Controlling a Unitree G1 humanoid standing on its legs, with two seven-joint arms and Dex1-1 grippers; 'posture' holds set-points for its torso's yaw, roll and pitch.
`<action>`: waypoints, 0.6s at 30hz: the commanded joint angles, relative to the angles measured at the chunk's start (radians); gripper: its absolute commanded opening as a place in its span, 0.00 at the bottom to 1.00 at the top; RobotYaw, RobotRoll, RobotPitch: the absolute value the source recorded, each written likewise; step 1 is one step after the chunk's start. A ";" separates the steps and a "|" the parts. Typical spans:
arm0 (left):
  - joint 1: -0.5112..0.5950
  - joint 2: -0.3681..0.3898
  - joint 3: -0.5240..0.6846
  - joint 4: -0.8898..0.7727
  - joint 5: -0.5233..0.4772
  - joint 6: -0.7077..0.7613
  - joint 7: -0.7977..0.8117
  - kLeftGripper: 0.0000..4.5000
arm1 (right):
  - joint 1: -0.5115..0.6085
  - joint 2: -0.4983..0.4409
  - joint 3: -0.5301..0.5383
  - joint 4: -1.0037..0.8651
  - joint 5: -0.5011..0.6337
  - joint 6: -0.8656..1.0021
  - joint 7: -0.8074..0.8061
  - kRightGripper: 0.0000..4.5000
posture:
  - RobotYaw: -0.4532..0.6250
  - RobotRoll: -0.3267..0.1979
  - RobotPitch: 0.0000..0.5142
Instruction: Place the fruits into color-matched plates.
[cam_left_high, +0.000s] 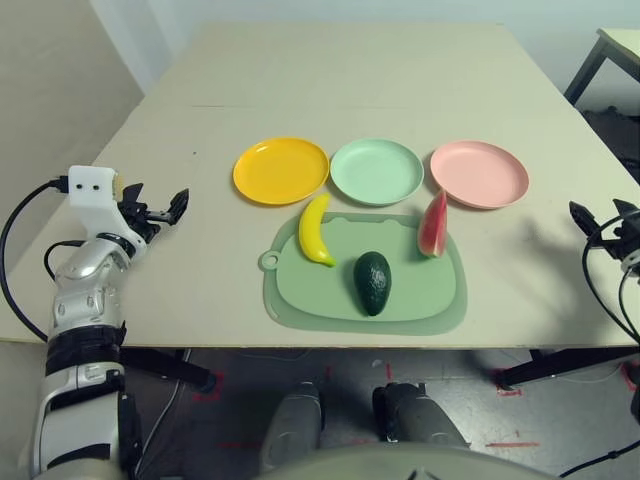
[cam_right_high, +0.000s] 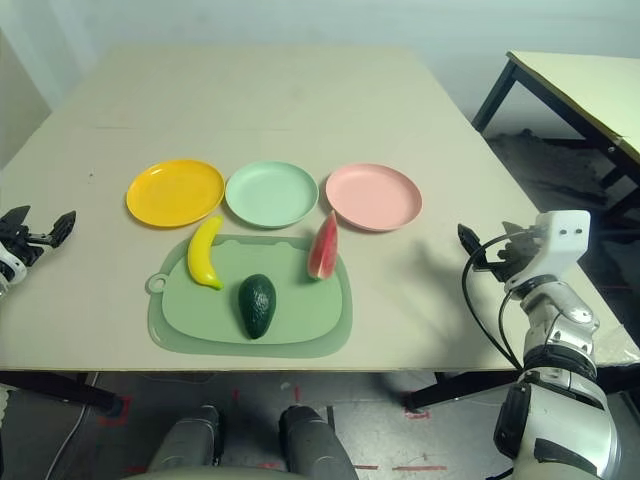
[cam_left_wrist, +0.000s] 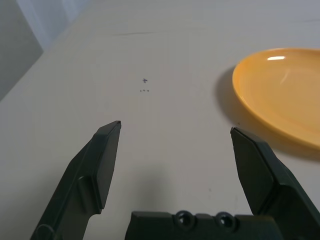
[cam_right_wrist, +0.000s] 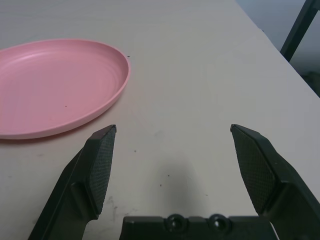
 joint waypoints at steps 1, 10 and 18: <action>-0.028 -0.005 -0.020 0.039 0.017 -0.013 -0.007 0.99 | 0.012 -0.011 -0.012 -0.003 0.007 -0.007 -0.003 1.00 | 0.47 0.62 0.19; -0.032 0.012 -0.019 0.071 -0.001 -0.034 -0.061 0.99 | 0.001 -0.047 -0.002 0.001 -0.007 0.023 -0.008 1.00 | 0.45 0.62 0.21; -0.007 0.028 -0.140 -0.067 -0.188 0.008 -0.744 0.99 | -0.045 -0.235 0.235 -0.033 -0.282 -0.020 -0.007 1.00 | 0.42 0.62 0.22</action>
